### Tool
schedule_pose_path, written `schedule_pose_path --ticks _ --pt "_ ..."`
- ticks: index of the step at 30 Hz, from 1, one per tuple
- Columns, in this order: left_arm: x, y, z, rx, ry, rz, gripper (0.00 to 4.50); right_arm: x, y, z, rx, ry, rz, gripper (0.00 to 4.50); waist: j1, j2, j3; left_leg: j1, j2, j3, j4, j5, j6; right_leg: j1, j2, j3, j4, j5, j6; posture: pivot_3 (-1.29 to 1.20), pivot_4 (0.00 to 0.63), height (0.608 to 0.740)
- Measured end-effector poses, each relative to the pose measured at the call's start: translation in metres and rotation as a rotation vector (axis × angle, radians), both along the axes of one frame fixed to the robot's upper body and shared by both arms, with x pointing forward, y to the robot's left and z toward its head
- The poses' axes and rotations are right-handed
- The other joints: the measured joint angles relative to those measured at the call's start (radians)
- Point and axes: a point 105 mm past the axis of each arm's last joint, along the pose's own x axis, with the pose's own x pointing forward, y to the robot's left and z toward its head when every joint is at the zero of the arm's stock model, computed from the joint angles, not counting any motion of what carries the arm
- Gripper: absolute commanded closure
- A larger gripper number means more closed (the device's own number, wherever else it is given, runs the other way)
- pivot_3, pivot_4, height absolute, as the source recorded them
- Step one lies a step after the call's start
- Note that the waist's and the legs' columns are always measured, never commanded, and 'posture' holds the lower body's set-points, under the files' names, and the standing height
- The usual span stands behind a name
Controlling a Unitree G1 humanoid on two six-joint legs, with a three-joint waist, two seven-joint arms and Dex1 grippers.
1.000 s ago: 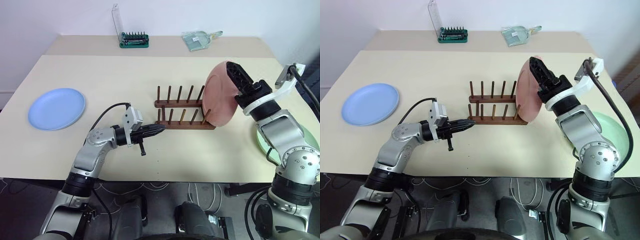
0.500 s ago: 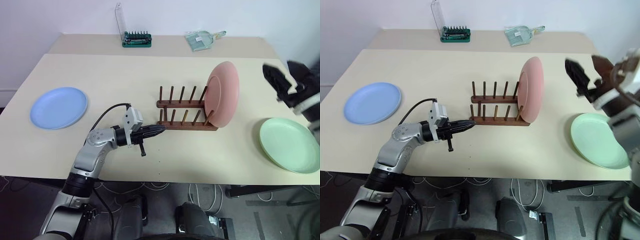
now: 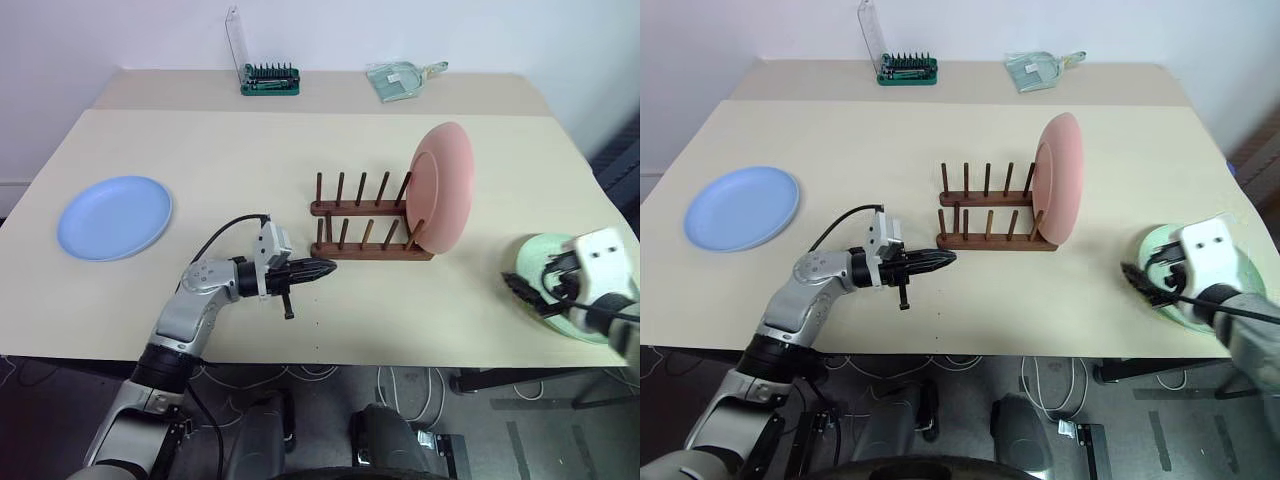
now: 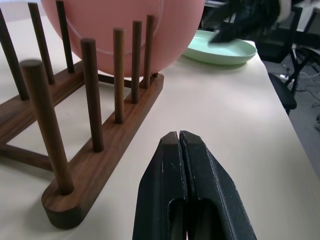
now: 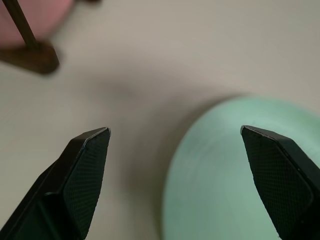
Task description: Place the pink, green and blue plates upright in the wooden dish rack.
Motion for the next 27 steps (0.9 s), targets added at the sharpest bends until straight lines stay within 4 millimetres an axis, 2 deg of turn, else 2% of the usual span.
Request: schedule_pose_path --ticks 5,7,8,10,15,16,17,24,27 --pt "0.000 0.000 0.000 0.000 -0.009 -0.003 4.50 0.005 0.000 -0.023 -0.102 0.042 -0.037 0.22 0.000 0.000 0.000 0.000 0.000 0.000 0.000 0.003 -0.004 0.000 0.000 0.000 0.000 0.000 0.000 0.00 0.150 0.732" --pt "0.000 0.001 -0.002 0.001 -0.005 0.000 4.50 0.008 -0.001 -0.023 -0.139 0.023 -0.048 0.22 0.000 0.000 0.000 0.000 0.000 0.000 0.000 0.003 -0.005 0.000 0.001 0.000 0.000 0.000 0.000 0.00 0.150 0.732" --pt "0.000 0.001 -0.002 0.002 -0.005 0.001 4.50 0.011 -0.003 -0.023 -0.147 0.014 -0.057 0.45 -0.001 0.000 0.000 0.000 0.000 0.000 0.000 0.003 -0.005 0.000 0.001 0.000 0.000 0.000 0.000 0.00 0.150 0.732" --pt "0.000 0.001 -0.002 0.002 -0.006 0.002 4.50 0.013 -0.006 -0.025 -0.158 0.007 -0.071 1.06 0.000 0.000 0.000 0.001 0.000 0.000 0.000 0.003 -0.005 0.001 0.001 0.000 0.000 0.000 0.000 0.00 0.150 0.732" --pt "0.000 0.001 -0.003 0.002 -0.002 0.009 4.50 0.018 -0.008 -0.031 -0.204 0.013 -0.076 3.56 0.001 0.000 0.000 0.001 0.000 0.000 0.000 0.003 -0.005 0.001 0.000 0.000 0.000 0.000 0.000 0.00 0.150 0.732" --pt "0.001 0.002 -0.003 0.001 -0.002 0.011 4.50 0.018 -0.008 -0.032 -0.219 0.017 -0.079 4.23 0.002 0.000 0.000 0.001 0.000 0.000 0.000 0.003 -0.005 0.001 0.000 0.000 0.000 0.000 0.000 0.00 0.150 0.732" --pt "0.001 0.002 -0.003 0.002 -0.002 0.013 4.50 0.018 -0.011 -0.032 -0.235 0.017 -0.087 4.43 0.001 0.000 0.000 0.001 0.000 0.000 0.000 0.003 -0.005 0.001 0.000 0.000 0.000 0.000 0.000 0.00 0.150 0.732" --pt "-0.001 -0.002 0.004 -0.012 -0.008 0.012 4.50 0.021 -0.015 -0.027 -0.285 -0.003 -0.099 4.43 -0.001 0.000 -0.001 0.001 0.000 0.000 0.000 0.003 -0.005 0.001 0.001 0.000 0.001 0.000 0.000 0.00 0.150 0.732" --pt "-0.002 -0.003 0.006 -0.013 0.000 0.009 4.50 0.030 -0.014 -0.010 -0.332 -0.073 -0.090 4.43 -0.002 0.000 0.000 0.001 0.000 0.000 0.000 0.003 -0.005 0.000 0.001 0.000 0.001 0.000 0.000 0.00 0.150 0.732"
